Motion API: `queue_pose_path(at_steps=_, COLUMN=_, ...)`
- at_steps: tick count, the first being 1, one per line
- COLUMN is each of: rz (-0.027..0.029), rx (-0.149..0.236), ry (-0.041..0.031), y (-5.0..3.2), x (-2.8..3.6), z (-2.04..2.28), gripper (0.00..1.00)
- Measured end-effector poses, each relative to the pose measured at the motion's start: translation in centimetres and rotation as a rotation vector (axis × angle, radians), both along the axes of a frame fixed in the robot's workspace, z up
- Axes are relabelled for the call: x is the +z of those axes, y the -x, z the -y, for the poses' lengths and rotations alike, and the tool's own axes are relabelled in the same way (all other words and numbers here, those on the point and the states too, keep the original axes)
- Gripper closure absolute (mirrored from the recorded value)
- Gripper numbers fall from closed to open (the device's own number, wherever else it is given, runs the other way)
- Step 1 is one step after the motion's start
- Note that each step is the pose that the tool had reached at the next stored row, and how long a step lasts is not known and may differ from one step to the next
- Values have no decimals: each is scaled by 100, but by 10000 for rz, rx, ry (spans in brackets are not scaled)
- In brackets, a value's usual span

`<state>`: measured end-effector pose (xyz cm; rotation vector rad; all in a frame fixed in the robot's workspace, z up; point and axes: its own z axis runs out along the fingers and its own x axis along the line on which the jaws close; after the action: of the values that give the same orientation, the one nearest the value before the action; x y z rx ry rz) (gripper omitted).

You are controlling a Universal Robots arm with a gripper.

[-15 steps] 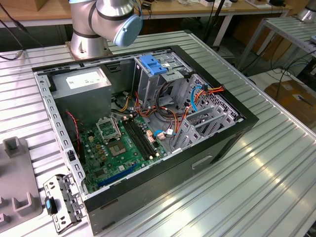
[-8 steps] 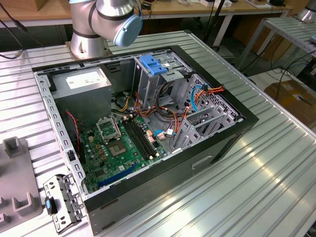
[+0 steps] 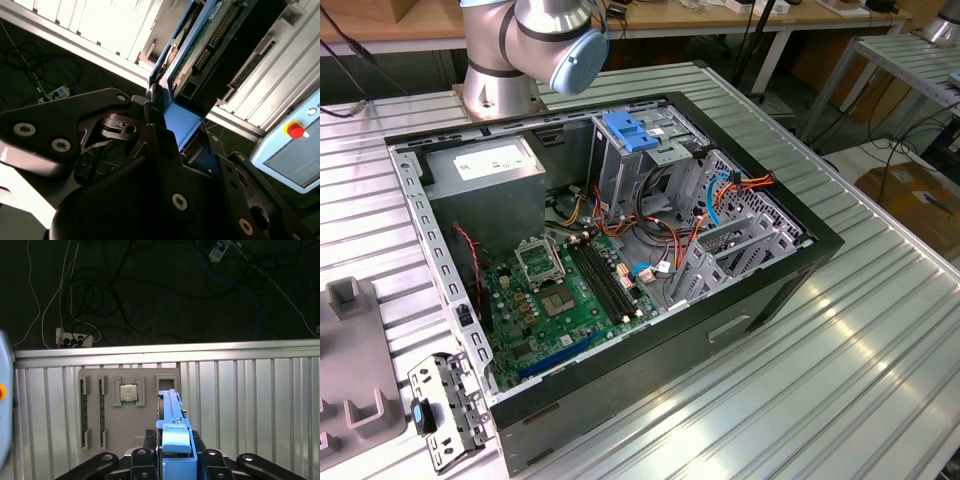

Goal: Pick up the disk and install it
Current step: 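Pick up the disk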

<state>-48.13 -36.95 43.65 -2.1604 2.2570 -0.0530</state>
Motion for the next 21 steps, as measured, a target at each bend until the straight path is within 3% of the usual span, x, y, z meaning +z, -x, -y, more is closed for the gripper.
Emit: queue_pose_path(at_steps=21, rz=0, rx=0, ry=0, y=0, x=192, z=0, gripper=63)
